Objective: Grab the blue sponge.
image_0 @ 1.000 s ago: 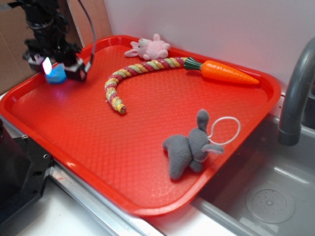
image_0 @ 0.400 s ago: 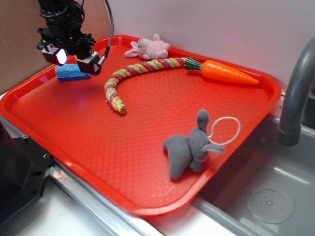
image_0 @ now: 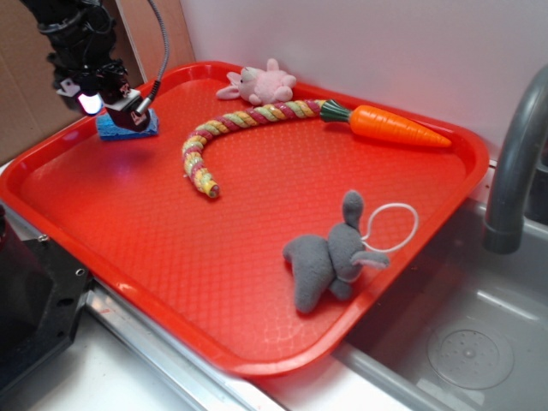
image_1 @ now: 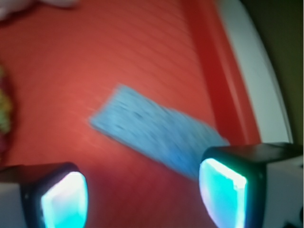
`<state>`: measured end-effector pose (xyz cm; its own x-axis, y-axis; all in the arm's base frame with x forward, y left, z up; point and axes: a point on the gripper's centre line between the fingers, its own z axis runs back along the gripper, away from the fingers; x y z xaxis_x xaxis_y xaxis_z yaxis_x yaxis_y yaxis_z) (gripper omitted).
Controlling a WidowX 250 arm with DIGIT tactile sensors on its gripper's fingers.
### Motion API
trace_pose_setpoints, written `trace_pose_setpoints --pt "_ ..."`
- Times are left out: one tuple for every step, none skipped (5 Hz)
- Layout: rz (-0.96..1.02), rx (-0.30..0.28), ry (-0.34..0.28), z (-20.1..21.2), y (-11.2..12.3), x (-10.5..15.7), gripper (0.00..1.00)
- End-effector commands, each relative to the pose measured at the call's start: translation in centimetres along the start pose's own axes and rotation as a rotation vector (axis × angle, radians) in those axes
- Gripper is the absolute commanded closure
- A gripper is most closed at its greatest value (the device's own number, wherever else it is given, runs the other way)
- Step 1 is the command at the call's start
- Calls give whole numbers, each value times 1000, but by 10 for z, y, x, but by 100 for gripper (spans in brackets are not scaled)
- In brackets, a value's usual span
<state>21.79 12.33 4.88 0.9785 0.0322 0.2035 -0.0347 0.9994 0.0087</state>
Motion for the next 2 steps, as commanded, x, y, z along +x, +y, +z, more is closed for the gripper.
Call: trace_pose_setpoints --pt "-486 -2 27 -27 -7 26 0" --pt "-602 -18 25 -36 -6 23 0"
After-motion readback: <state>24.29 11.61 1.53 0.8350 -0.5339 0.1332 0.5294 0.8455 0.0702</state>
